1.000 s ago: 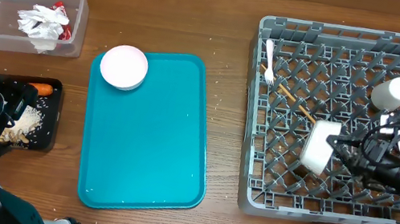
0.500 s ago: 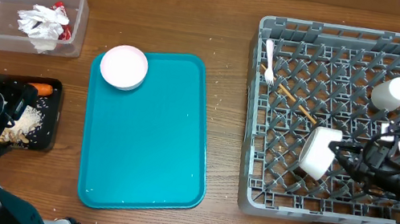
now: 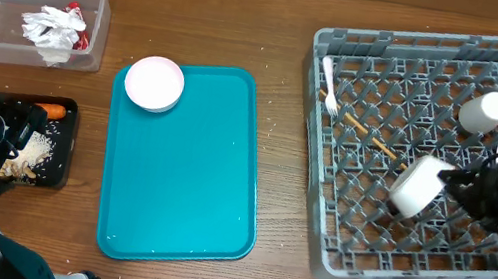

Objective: Sort waste into correct bins and load items into the dishwasher rack

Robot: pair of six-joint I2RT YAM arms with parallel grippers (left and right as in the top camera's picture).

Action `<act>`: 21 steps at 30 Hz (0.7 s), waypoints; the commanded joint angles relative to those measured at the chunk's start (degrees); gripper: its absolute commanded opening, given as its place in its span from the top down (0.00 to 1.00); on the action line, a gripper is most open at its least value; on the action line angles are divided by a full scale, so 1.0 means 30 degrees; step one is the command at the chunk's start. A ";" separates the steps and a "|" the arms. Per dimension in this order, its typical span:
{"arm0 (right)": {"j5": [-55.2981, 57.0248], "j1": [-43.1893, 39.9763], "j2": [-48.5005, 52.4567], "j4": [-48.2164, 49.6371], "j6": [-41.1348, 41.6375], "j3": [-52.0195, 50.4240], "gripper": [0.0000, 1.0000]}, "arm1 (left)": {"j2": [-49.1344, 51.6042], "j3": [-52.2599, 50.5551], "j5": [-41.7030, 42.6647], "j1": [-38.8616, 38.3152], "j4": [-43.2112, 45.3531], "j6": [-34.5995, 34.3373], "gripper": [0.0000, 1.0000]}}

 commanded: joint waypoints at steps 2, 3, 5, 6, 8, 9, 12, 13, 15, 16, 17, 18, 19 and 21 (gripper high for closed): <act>0.7278 -0.0204 -0.0342 0.0117 0.4401 0.2448 0.89 | 0.0029 -0.0044 -0.0051 -0.0007 0.0000 0.0284 0.00; 0.7934 -0.0197 -0.0350 0.0080 0.4983 0.2616 0.87 | 0.0029 -0.0044 -0.0051 -0.0007 0.0000 0.0284 0.00; 0.8881 -0.0197 -0.0372 0.0073 0.5690 0.2681 0.82 | 0.0029 -0.0044 -0.0051 -0.0007 0.0000 0.0284 0.00; 0.9078 -0.0197 -0.0364 0.0066 0.5821 0.2674 0.80 | 0.0029 -0.0044 -0.0051 -0.0007 0.0000 0.0291 0.00; 0.9194 -0.0197 -0.0364 0.0066 0.6018 0.2659 0.80 | 0.0029 -0.0044 -0.0051 -0.0007 0.0000 0.0291 0.00; 0.9056 -0.0197 -0.0372 0.0087 0.6018 0.2659 0.82 | 0.0029 -0.0044 -0.0051 -0.0007 0.0000 0.0284 0.00; 0.7854 -0.0197 -0.0372 0.0124 0.5858 0.2659 0.94 | 0.0029 -0.0044 -0.0051 -0.0007 0.0000 0.0284 0.00; 0.7031 -0.0197 -0.0372 0.0117 0.5479 0.2659 0.96 | 0.0029 -0.0044 -0.0051 -0.0007 0.0000 0.0291 0.00; 0.4299 -0.0197 -0.0364 0.0015 0.3978 0.2659 0.96 | 0.0029 -0.0044 -0.0051 -0.0007 0.0000 0.0291 0.00; 0.2907 -0.0197 -0.0364 -0.0153 0.3381 0.2659 0.96 | 0.0029 -0.0044 -0.0051 -0.0007 0.0000 0.0291 0.00; 0.2106 -0.0189 -0.0364 -0.0270 0.3104 0.2659 0.96 | 0.0029 -0.0044 -0.0051 -0.0007 0.0000 0.0284 0.00; 0.1253 -0.0175 -0.0364 -0.0386 0.2820 0.2659 0.96 | 0.0029 -0.0044 -0.0051 -0.0007 0.0000 0.0291 0.00; 0.0801 -0.0124 -0.0364 -0.0452 0.2827 0.2659 0.96 | 0.0029 -0.0044 -0.0051 -0.0007 0.0007 0.0284 0.00; 0.0750 0.0036 -0.0364 -0.0503 0.2834 0.2645 0.96 | 0.0029 -0.0044 -0.0051 -0.0007 0.0000 0.0284 0.00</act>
